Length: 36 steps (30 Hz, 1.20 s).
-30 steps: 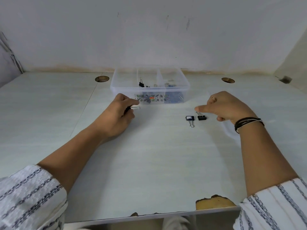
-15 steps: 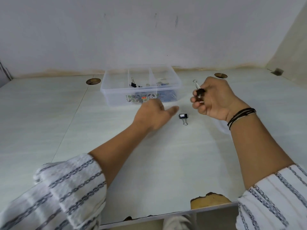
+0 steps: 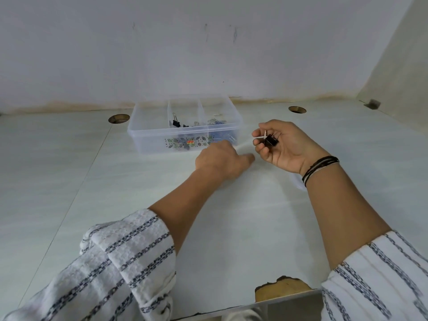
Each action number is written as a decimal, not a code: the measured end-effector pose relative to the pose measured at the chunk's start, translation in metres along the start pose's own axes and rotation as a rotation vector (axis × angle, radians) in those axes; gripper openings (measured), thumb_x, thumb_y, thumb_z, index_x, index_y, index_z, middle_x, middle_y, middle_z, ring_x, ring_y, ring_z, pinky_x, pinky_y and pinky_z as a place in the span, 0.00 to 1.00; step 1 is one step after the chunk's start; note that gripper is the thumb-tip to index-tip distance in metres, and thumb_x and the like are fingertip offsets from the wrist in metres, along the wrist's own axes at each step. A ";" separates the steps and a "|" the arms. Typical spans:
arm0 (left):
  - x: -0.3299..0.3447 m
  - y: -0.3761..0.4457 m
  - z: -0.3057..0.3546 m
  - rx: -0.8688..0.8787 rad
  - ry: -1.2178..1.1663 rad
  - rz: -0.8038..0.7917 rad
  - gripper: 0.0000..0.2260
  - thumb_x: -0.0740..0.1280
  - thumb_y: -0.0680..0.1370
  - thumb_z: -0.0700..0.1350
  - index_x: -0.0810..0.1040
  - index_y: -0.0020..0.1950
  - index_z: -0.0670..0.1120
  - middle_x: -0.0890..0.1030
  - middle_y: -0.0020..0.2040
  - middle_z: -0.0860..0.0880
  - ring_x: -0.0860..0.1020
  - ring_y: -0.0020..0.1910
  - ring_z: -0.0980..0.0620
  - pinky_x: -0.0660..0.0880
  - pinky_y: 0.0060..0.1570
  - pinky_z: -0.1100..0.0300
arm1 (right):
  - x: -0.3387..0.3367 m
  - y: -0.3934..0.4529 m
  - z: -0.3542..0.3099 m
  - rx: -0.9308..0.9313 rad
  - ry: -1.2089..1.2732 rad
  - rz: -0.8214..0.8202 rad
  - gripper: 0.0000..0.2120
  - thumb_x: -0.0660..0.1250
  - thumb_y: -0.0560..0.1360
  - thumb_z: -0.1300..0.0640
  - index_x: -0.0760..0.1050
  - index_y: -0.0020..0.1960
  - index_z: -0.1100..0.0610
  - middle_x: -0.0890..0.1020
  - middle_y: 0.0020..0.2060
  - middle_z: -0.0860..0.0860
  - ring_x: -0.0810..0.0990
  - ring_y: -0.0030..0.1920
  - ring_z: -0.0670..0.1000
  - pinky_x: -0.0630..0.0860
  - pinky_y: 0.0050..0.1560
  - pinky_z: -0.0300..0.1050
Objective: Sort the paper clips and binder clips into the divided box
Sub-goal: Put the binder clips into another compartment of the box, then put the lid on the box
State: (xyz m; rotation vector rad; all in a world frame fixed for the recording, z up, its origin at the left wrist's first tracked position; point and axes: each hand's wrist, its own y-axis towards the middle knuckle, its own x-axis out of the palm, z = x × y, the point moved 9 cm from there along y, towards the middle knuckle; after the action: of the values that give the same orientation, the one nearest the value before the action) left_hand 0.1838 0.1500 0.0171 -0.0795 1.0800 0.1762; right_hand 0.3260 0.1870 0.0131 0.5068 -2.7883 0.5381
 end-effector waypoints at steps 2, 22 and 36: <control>-0.015 0.003 -0.014 -0.074 -0.415 -0.015 0.21 0.63 0.73 0.61 0.76 0.46 0.42 0.79 0.41 0.44 0.78 0.39 0.43 0.74 0.38 0.55 | 0.005 -0.002 -0.003 -0.033 0.041 -0.008 0.08 0.64 0.80 0.59 0.77 0.47 0.64 0.77 0.36 0.56 0.77 0.30 0.49 0.78 0.28 0.36; -0.124 0.077 -0.075 -0.220 -0.723 0.083 0.10 0.64 0.76 0.44 0.72 0.53 0.39 0.71 0.45 0.42 0.70 0.43 0.45 0.68 0.43 0.53 | 0.154 0.086 -0.078 -0.274 -0.928 0.151 0.06 0.63 0.75 0.67 0.76 0.48 0.68 0.80 0.43 0.65 0.80 0.40 0.57 0.84 0.51 0.54; -0.144 0.032 -0.193 -0.337 -0.397 0.356 0.04 0.58 0.73 0.34 0.69 0.39 0.38 0.69 0.37 0.43 0.65 0.32 0.46 0.62 0.31 0.61 | 0.019 0.121 -0.054 -0.325 -0.951 0.408 0.06 0.61 0.61 0.63 0.71 0.36 0.54 0.68 0.34 0.55 0.68 0.37 0.53 0.63 0.36 0.50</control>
State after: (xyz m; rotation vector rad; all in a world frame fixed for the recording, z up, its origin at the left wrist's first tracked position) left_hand -0.0562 0.1375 0.0536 -0.1473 0.6522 0.6672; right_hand 0.2725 0.3084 0.0299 0.1098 -3.8154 -0.1776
